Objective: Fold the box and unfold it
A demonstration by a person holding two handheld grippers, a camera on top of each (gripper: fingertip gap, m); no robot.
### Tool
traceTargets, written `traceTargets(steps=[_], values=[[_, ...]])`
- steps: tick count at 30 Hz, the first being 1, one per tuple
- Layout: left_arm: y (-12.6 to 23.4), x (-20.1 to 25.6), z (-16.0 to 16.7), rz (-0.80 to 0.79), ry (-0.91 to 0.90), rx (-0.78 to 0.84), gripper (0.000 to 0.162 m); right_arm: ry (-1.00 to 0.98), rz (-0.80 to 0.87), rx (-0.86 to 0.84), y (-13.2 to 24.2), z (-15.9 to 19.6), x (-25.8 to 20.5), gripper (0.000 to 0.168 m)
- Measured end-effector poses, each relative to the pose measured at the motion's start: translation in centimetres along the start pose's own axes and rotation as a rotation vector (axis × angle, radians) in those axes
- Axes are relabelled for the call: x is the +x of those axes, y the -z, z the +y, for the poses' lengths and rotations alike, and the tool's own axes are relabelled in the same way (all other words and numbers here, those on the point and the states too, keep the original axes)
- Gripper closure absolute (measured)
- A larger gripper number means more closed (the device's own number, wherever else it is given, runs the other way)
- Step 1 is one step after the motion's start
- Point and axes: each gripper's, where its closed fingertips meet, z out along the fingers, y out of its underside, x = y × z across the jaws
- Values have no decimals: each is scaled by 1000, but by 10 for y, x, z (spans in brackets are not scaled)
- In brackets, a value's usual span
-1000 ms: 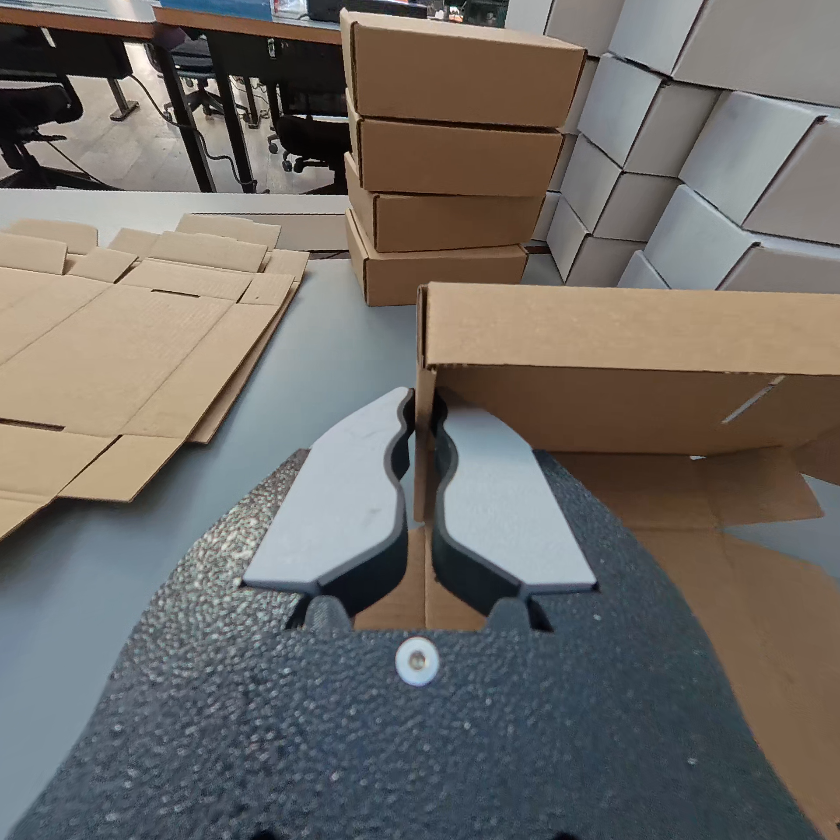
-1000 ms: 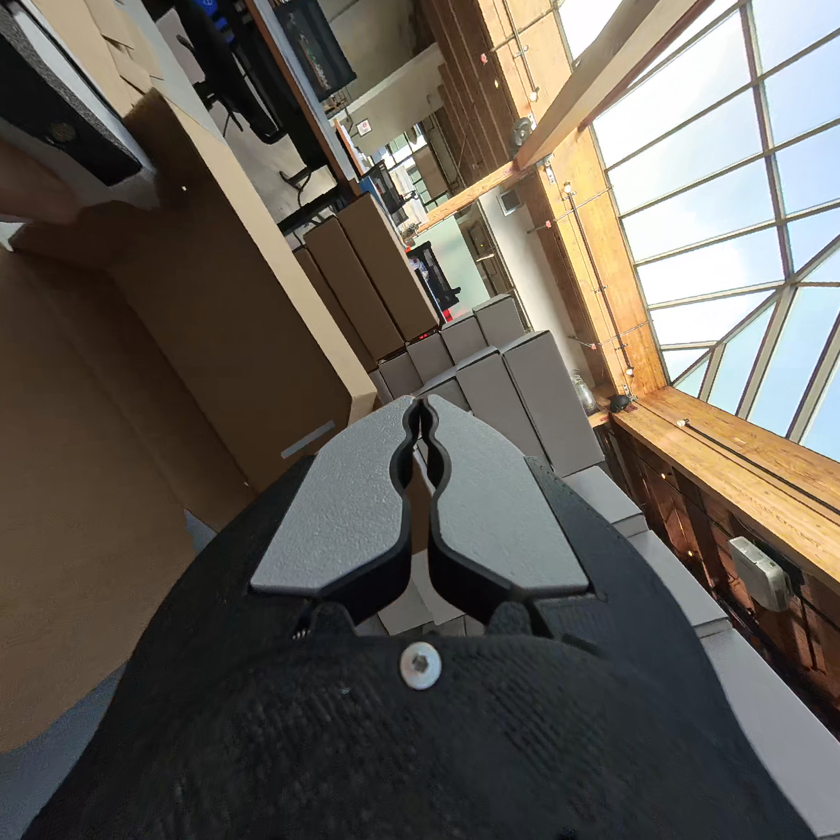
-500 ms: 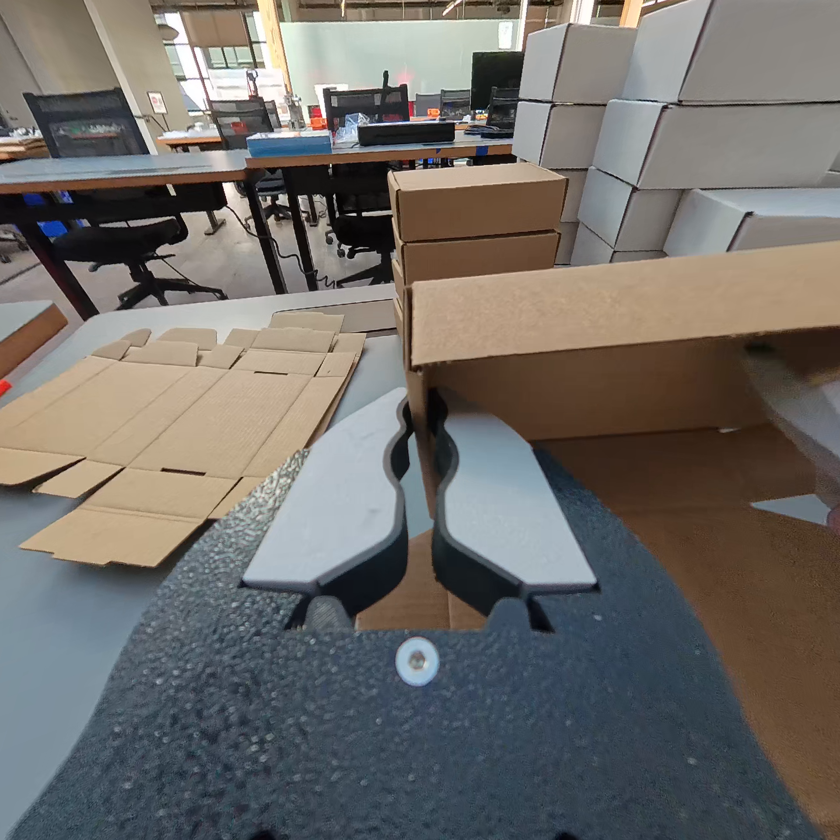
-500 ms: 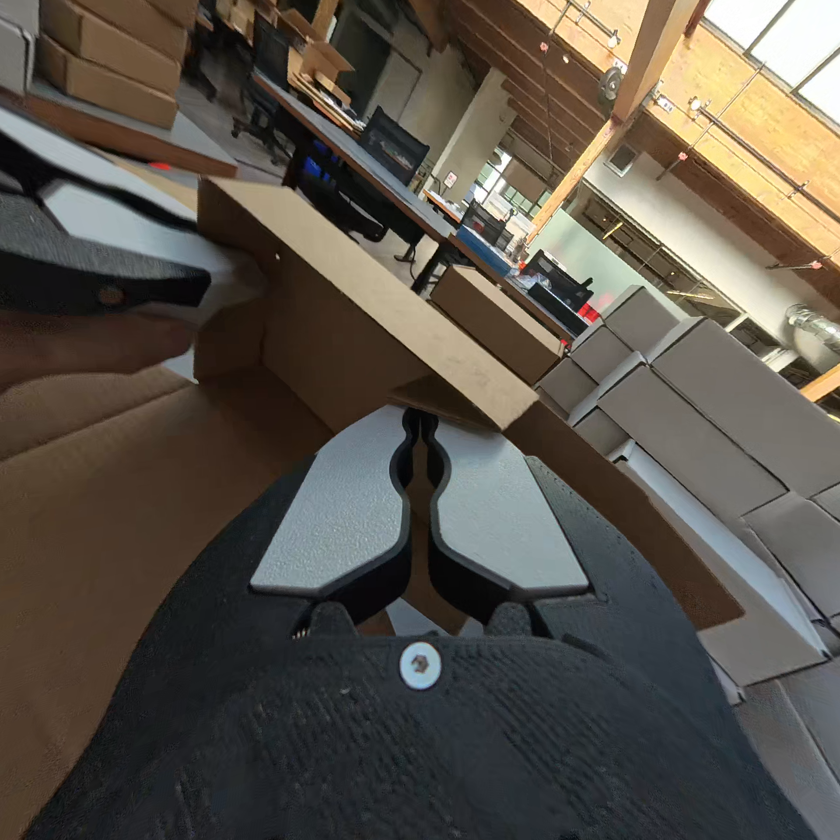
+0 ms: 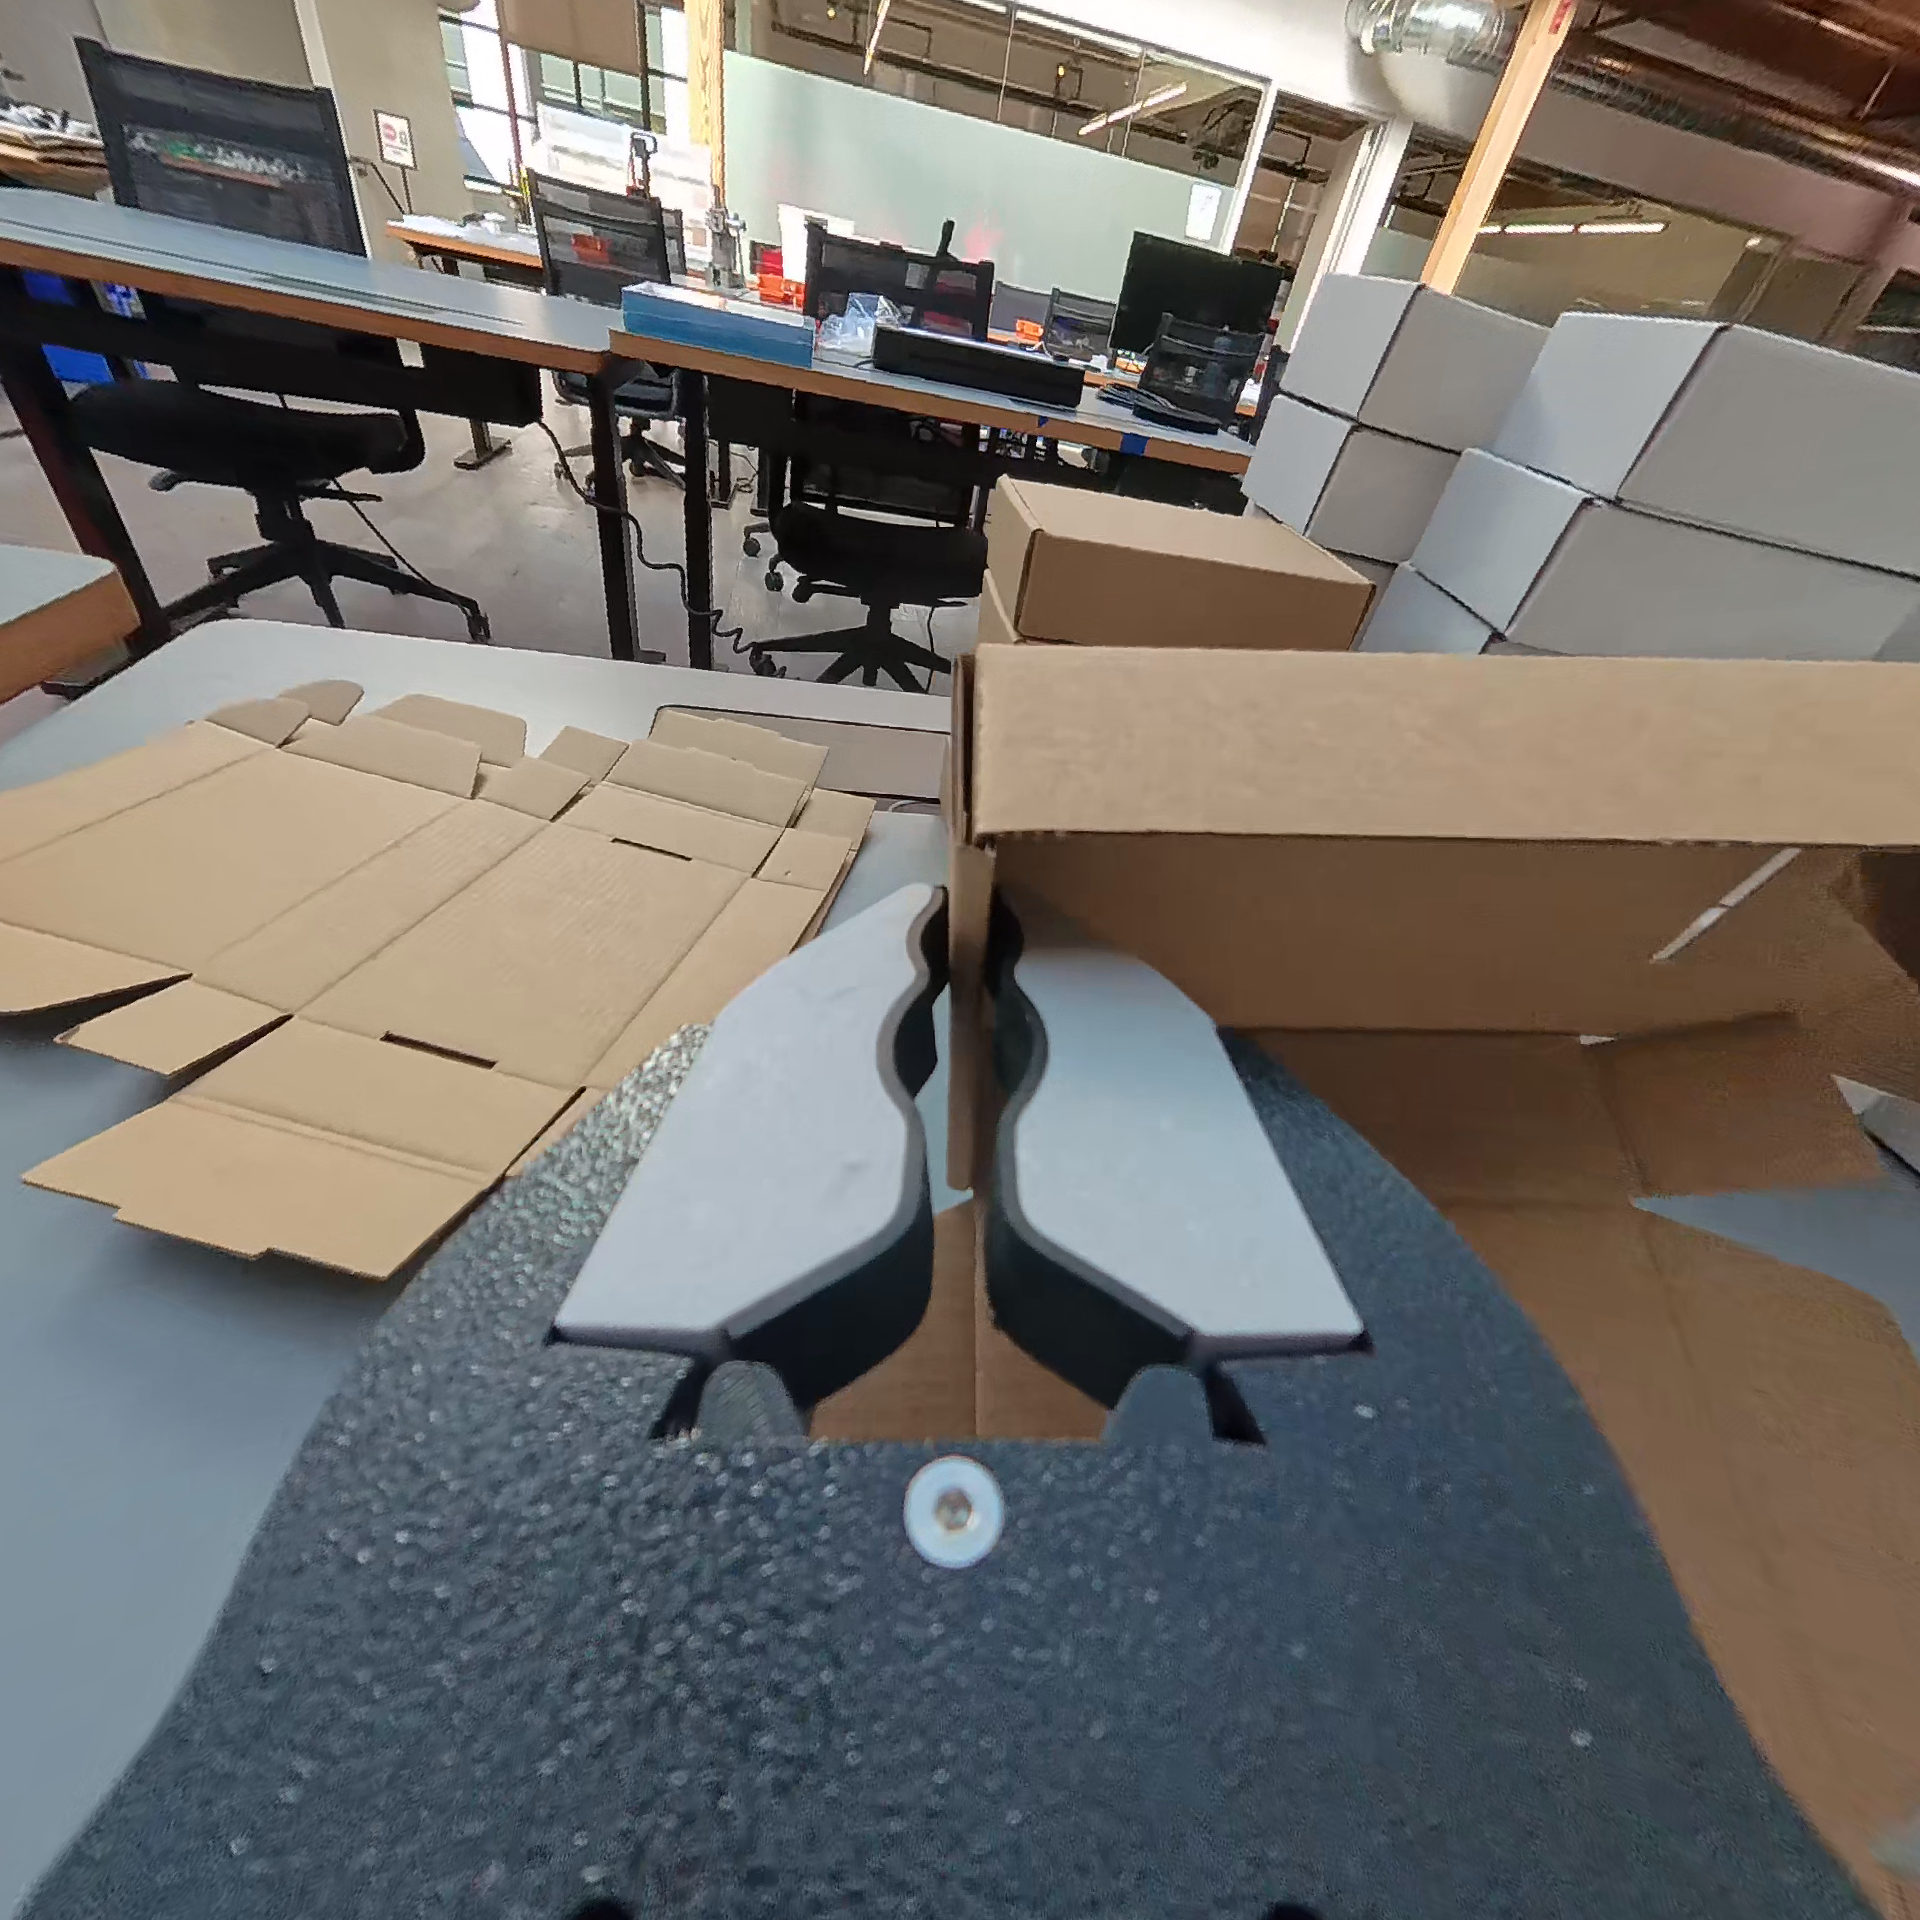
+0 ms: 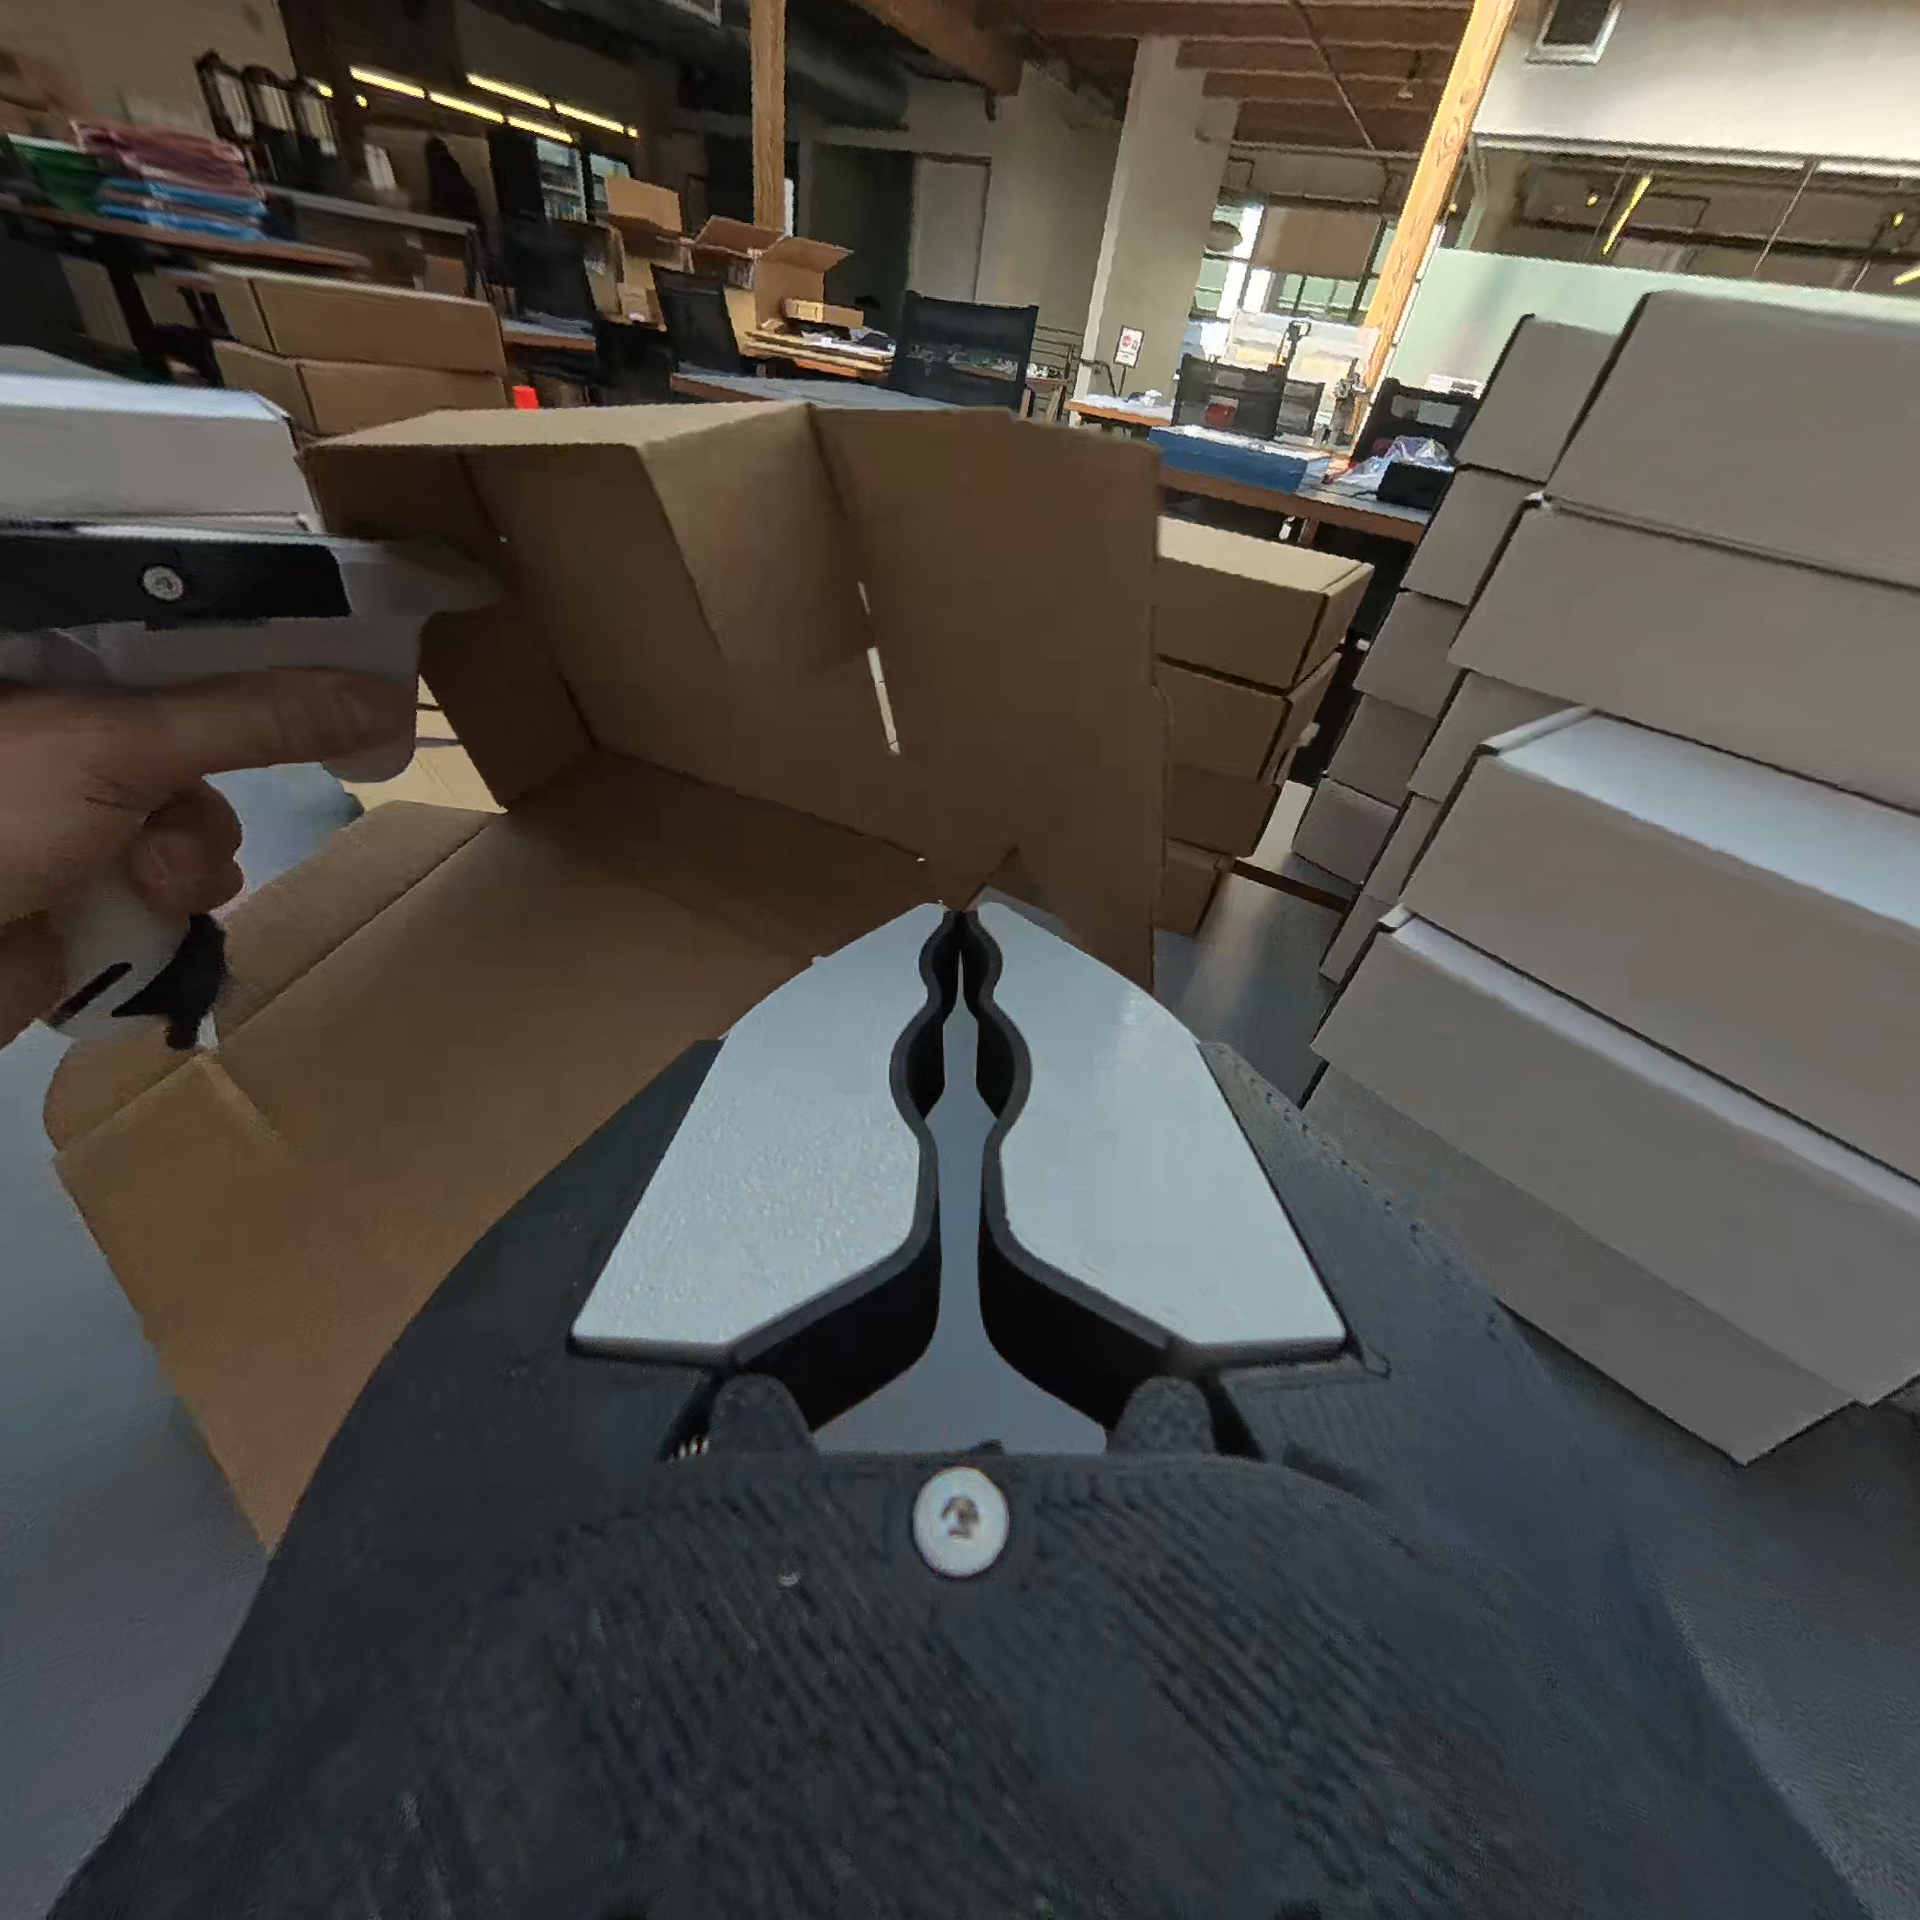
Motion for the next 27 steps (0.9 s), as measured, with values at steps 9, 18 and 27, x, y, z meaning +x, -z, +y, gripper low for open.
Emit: traceTargets(steps=[9, 18, 27], values=[[5, 13, 7, 78, 59, -22, 156, -232, -64, 22, -9, 21, 9, 168], [7, 40, 12, 102, -59, -35, 156, 491, 26, -92, -14, 17, -17, 168], [7, 49, 13, 141, -32, -63, 155, 985, 73, -338, -30, 54, -36, 168]])
